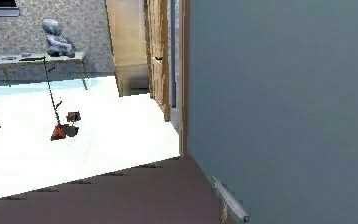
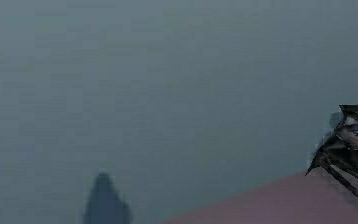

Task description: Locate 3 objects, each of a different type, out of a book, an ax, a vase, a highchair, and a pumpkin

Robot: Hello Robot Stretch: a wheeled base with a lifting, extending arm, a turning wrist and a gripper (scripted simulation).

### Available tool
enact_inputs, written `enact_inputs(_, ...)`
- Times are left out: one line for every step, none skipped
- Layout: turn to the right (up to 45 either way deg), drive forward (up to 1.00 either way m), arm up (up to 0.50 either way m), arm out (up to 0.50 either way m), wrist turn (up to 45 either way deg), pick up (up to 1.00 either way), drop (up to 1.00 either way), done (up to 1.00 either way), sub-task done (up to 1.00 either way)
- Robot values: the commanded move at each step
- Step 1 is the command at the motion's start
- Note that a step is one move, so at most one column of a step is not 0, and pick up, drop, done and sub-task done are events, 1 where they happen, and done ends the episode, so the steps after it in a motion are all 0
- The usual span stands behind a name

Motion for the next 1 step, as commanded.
enact_inputs(-18.0, 0.00, 0.00, 0.00, 0.0, 0.00, 0.00, 0.00, 0.00)
